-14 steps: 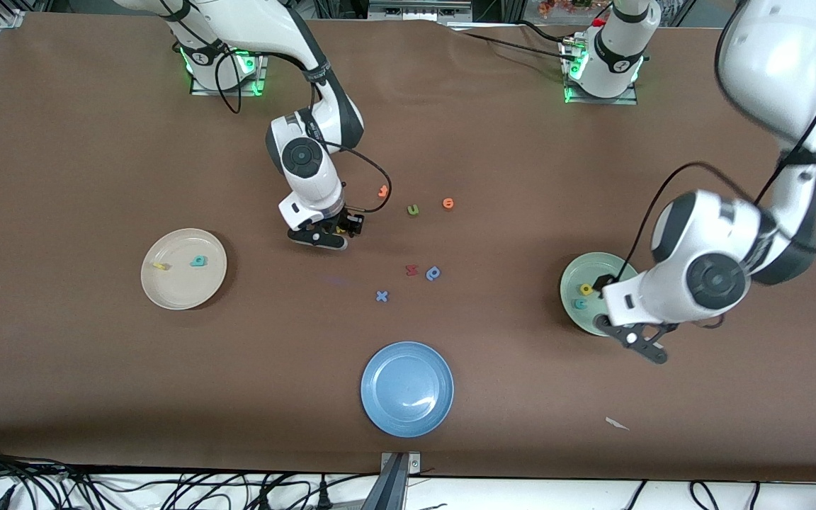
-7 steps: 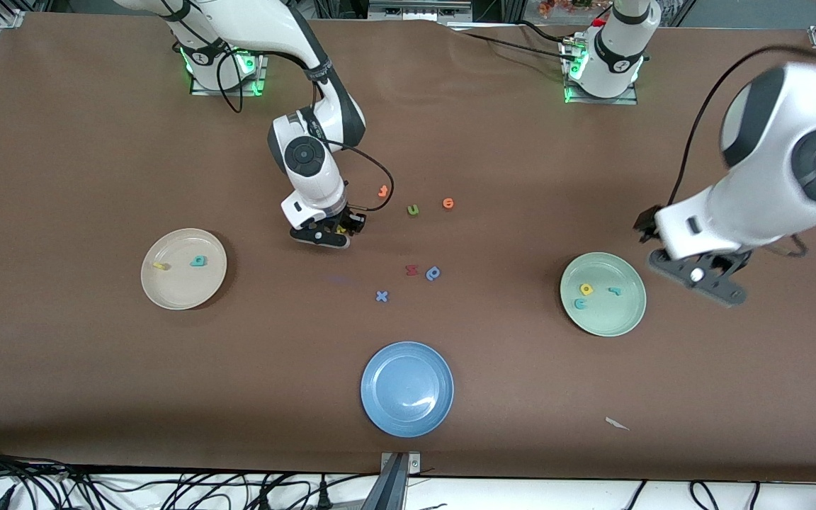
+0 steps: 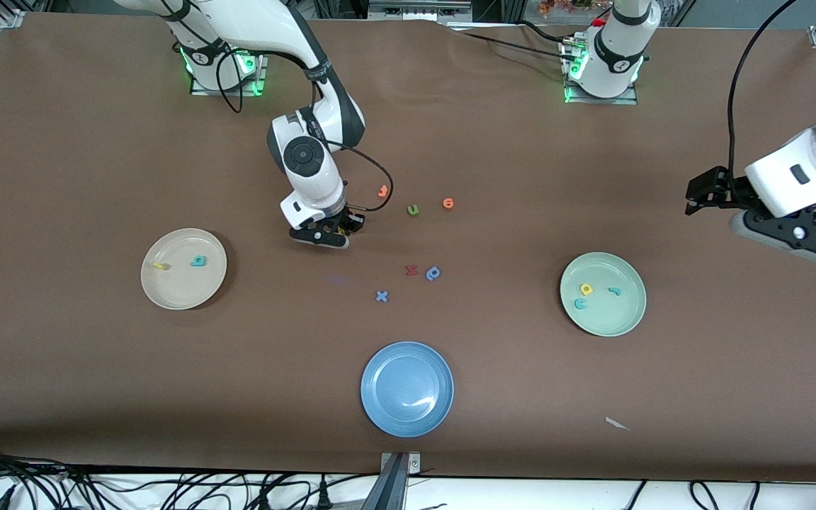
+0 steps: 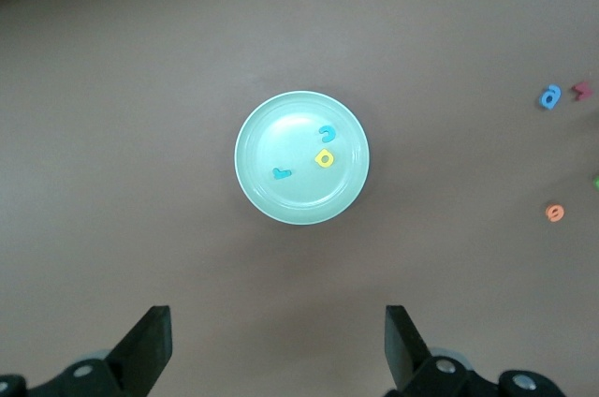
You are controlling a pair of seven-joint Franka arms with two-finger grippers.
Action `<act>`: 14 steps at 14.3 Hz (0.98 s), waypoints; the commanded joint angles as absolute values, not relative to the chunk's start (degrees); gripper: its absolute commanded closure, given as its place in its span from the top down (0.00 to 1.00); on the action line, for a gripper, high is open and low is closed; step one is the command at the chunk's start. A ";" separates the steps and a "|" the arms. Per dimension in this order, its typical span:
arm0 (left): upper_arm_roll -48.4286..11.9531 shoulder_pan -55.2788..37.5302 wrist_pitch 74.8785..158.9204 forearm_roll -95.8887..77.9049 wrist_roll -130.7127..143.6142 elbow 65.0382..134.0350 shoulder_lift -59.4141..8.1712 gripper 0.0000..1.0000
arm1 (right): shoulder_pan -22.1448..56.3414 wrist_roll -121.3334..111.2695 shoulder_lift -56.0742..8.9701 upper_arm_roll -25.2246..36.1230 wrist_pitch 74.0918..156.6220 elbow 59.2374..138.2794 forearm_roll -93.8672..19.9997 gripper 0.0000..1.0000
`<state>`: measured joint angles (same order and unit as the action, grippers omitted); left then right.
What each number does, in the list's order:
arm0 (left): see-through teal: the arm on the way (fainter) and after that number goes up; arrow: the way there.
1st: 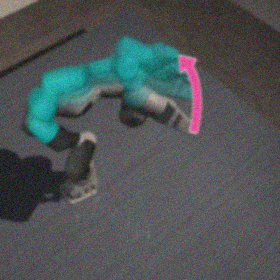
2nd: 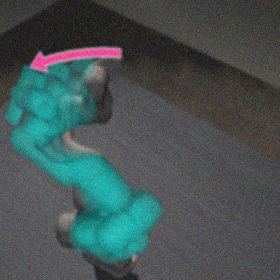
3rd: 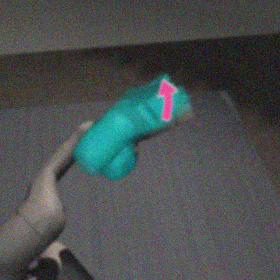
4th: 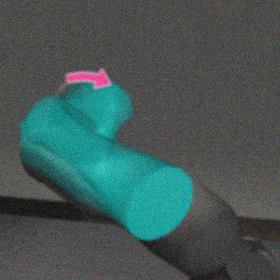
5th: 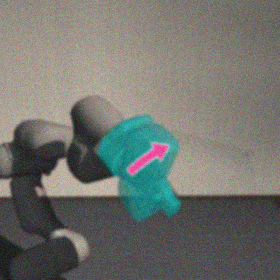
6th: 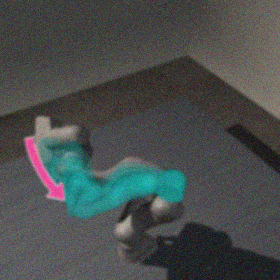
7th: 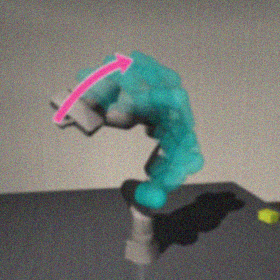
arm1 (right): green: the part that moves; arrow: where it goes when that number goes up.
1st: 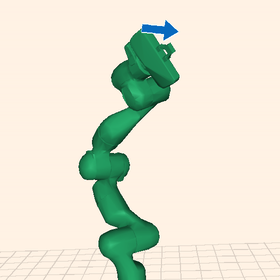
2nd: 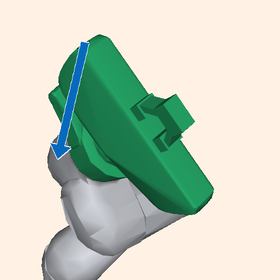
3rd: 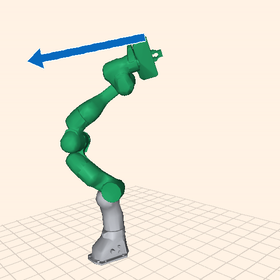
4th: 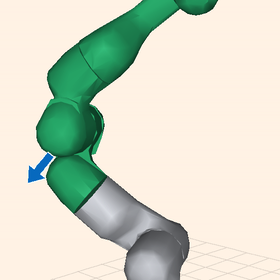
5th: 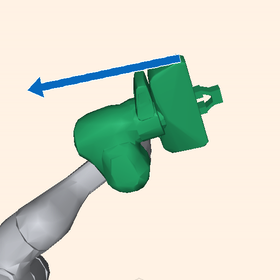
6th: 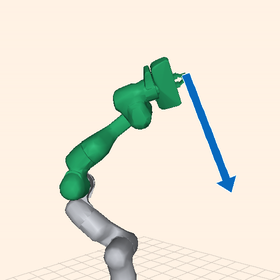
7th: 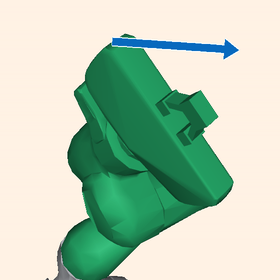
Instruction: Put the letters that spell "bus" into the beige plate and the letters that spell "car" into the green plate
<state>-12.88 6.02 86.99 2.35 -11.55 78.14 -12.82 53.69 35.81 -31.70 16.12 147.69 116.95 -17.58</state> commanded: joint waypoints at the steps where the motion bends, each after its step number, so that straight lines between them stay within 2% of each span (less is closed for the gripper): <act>1: -12.04 3.70 86.05 0.97 -4.84 80.42 -9.59 1.00 | 53.27 34.99 -32.52 16.17 139.79 111.39 -18.72 0.22; 2: -11.34 3.00 85.17 0.88 -4.92 81.12 -8.71 1.00 | 52.74 33.59 -31.91 17.39 134.53 108.66 -18.63 0.22; 3: -7.68 0.47 85.08 0.79 -4.92 83.30 -7.48 1.00 | 52.73 31.40 -31.21 19.58 130.82 107.24 -18.63 0.22; 4: -4.08 -2.43 85.77 0.44 -4.83 85.32 -6.34 1.00 | 52.73 27.03 -30.16 22.21 127.91 106.97 -18.63 0.22; 5: -3.17 -2.55 87.52 0.09 -5.36 86.47 -6.33 1.00 | 52.73 22.02 -29.45 24.76 126.31 107.22 -18.63 0.22; 8: -3.16 -2.46 94.29 0.09 -4.92 93.23 -2.38 1.00 | 52.82 7.52 -29.00 33.02 122.88 108.10 -18.63 0.22; 11: -3.43 -0.44 94.83 -0.17 -5.53 95.61 -0.80 1.00 | 52.65 -4.71 -29.44 39.53 122.61 109.42 -18.63 0.22; 13: -5.00 -0.18 95.44 -0.35 -4.57 101.31 3.85 1.00 | 50.55 -10.70 -29.79 41.22 122.96 109.77 -18.63 0.22; 14: -5.01 -0.44 95.36 -0.26 -5.09 101.08 3.87 1.00 | 48.45 -13.33 -30.23 41.22 123.31 109.78 -18.63 0.23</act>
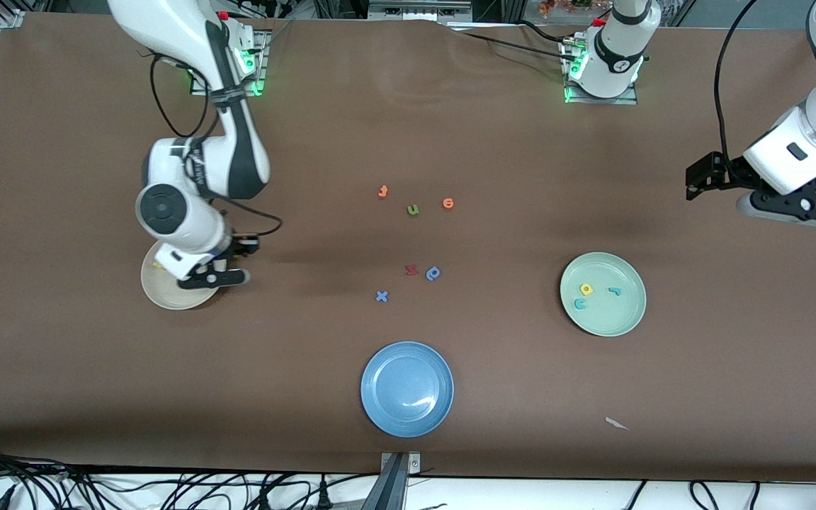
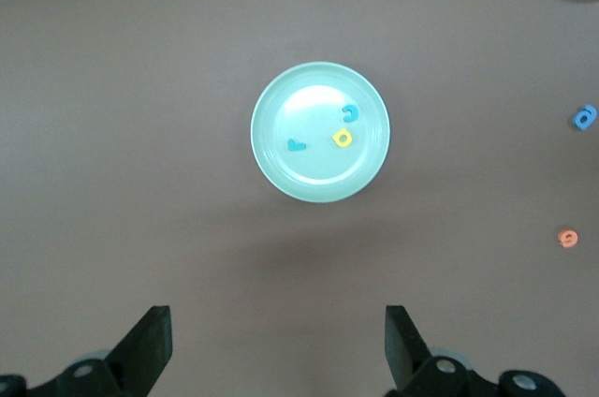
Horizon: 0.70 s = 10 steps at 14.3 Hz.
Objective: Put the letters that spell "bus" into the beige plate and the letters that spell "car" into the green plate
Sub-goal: 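Carry the yellow z to the white plate and release it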
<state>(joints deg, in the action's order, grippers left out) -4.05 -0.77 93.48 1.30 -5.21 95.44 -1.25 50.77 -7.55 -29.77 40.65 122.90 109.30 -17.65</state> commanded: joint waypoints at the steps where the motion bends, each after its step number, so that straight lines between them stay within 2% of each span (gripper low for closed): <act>1: -4.92 -0.61 95.45 -0.26 -4.75 100.99 3.52 1.00 | 46.43 -16.93 -30.76 41.22 124.35 109.78 -18.63 0.23; 3: -4.40 -1.23 96.41 -0.09 -4.74 100.46 3.08 1.00 | 42.30 -22.56 -32.25 40.87 126.73 109.69 -18.72 0.28; 4: -4.05 -1.40 98.07 -0.09 -4.75 100.28 2.64 1.00 | 40.36 -23.98 -32.60 39.83 127.35 109.60 -18.89 0.41; 5: -4.04 -1.75 98.26 -0.09 -4.49 99.85 2.72 1.00 | 38.51 -23.65 -32.87 38.16 127.35 109.34 -20.55 0.74; 6: -2.56 -2.45 98.00 -0.52 -4.57 99.84 2.72 1.00 | 37.97 -23.21 -32.87 37.27 126.66 109.16 -23.44 1.00; 7: 0.06 -3.77 97.74 -1.83 -4.57 99.76 2.72 1.00 | 38.75 -21.81 -32.61 37.18 126.13 108.99 -25.47 1.00; 10: -0.08 -4.04 94.24 -2.11 -4.83 99.49 3.07 1.00 | 41.48 -13.82 -32.43 37.09 123.24 106.10 -25.84 1.00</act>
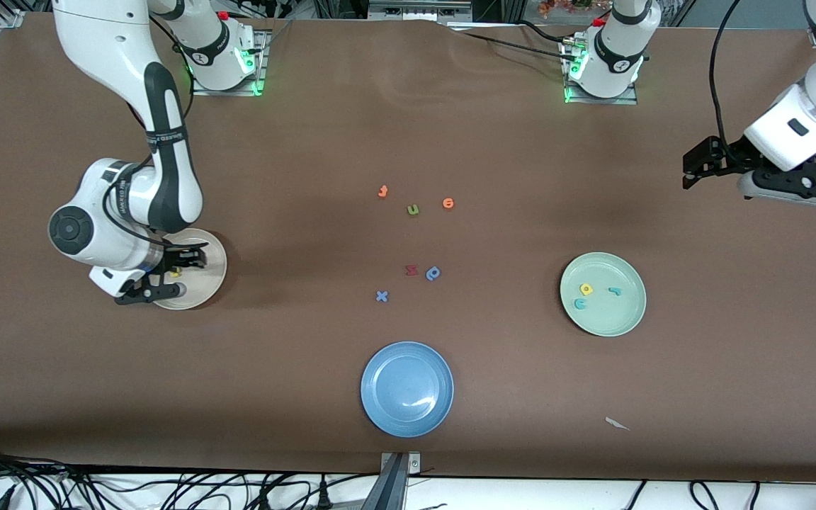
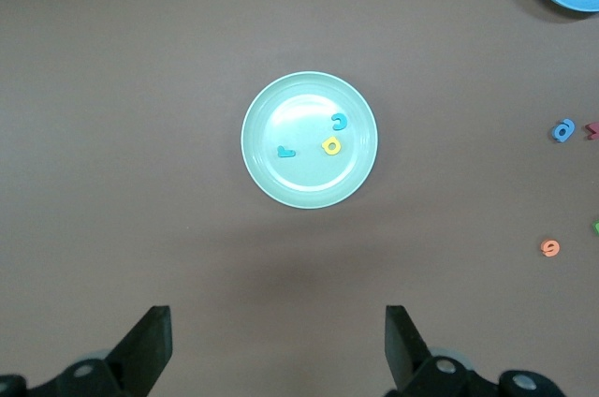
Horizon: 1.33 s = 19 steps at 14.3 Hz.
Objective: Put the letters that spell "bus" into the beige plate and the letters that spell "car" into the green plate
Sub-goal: 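Carry the yellow z to the white plate and release it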
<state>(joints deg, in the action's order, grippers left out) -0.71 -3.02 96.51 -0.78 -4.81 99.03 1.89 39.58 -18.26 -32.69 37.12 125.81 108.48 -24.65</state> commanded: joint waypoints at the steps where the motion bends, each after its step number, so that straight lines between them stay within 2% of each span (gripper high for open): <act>1: -0.44 -4.04 92.22 -2.11 -4.75 99.23 3.25 1.00 | 41.83 -11.62 -32.43 37.00 122.00 104.78 -25.84 1.00; 6: -0.62 -4.31 91.32 -1.93 -5.01 98.18 3.34 1.00 | 45.26 -0.28 -32.26 37.00 114.70 99.06 -23.92 1.00; 7: -0.62 -4.39 91.32 -1.93 -5.18 98.17 3.34 1.00 | 44.83 2.61 -30.43 35.70 114.00 99.05 -22.17 1.00; 8: -0.53 -4.39 91.23 -1.93 -5.27 98.09 3.34 1.00 | 42.21 5.77 -28.06 31.51 113.82 99.75 -18.58 1.00; 10: -0.53 -4.66 91.23 -1.93 -5.45 97.91 3.43 1.00 | 32.65 12.62 -23.14 19.22 113.82 101.94 -7.79 1.00; 12: -0.97 -4.83 91.41 -1.67 -5.19 97.91 3.25 1.00 | 23.51 14.86 -18.57 10.76 113.73 103.70 -3.61 1.00; 14: -1.14 -4.75 91.49 -1.67 -5.45 97.82 3.25 1.00 | 14.89 11.55 -13.82 5.12 114.69 106.07 -3.34 1.00; 16: -1.23 -4.66 91.23 -1.67 -5.54 97.82 3.34 1.00 | 9.78 2.49 -10.04 1.68 115.22 106.35 -2.64 1.00; 19: -1.23 -4.66 91.14 -1.76 -5.45 97.82 3.34 1.00 | 3.54 2.20 -4.50 -2.35 114.52 106.26 -2.64 1.00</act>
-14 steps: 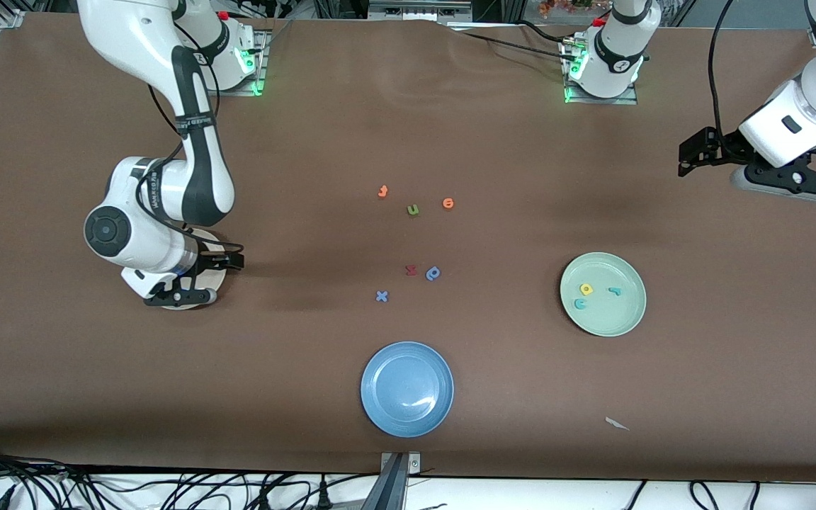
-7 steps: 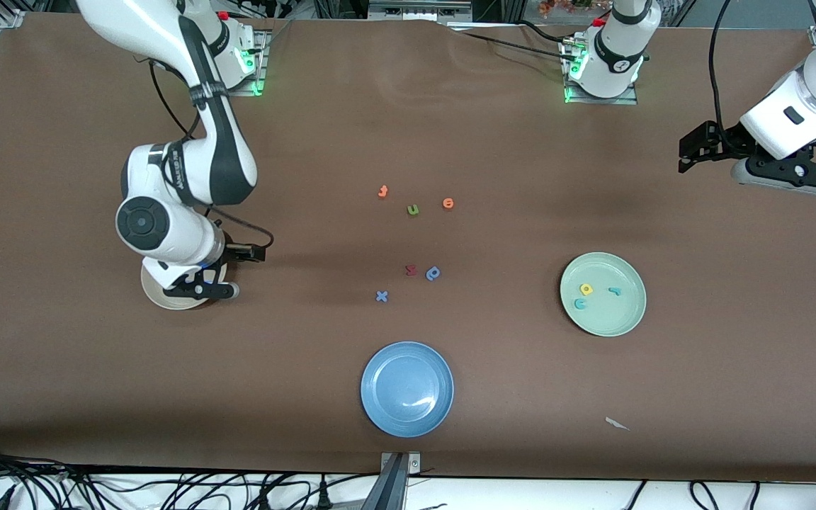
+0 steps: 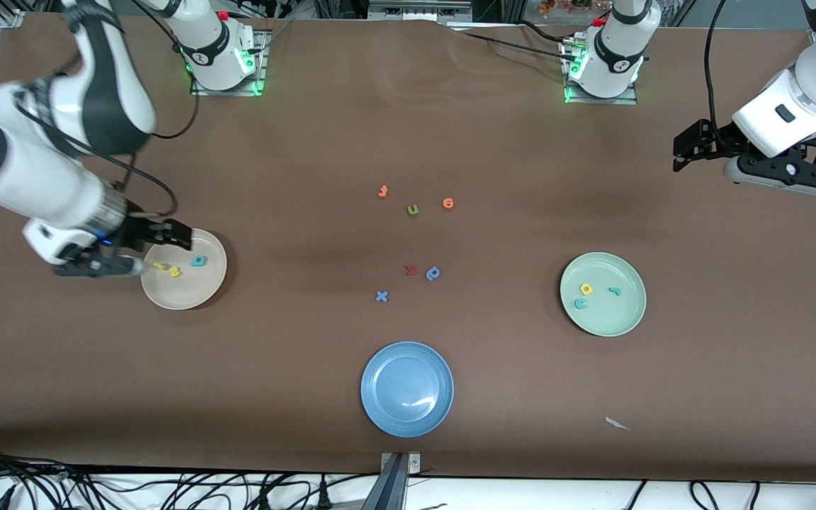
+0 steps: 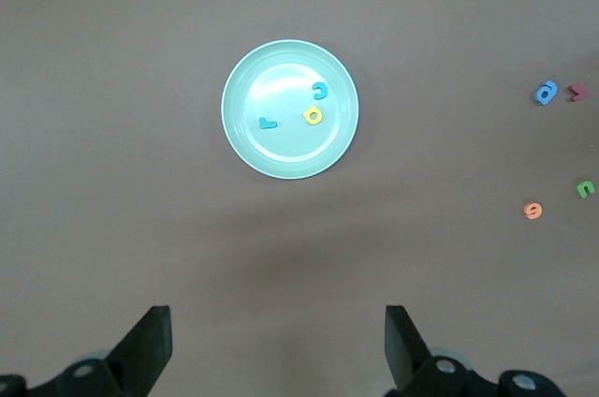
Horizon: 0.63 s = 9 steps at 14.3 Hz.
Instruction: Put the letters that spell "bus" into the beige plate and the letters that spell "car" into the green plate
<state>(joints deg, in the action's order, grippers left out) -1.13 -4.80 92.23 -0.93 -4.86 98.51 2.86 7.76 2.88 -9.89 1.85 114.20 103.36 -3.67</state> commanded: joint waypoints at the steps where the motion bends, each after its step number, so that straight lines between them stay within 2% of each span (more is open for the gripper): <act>1: -1.32 -4.75 91.14 -1.76 -5.45 97.82 3.34 1.00 | 2.56 2.28 -2.66 -3.16 113.83 106.26 -2.55 1.00; 5: -1.32 -4.66 91.32 -1.76 -5.54 97.82 3.16 1.00 | 2.64 2.37 0.35 -3.08 107.67 100.92 -2.20 1.00; 9: -1.32 -4.40 91.06 -1.76 -5.62 97.82 3.51 1.00 | 3.34 2.99 0.35 -2.73 99.24 94.14 1.32 1.00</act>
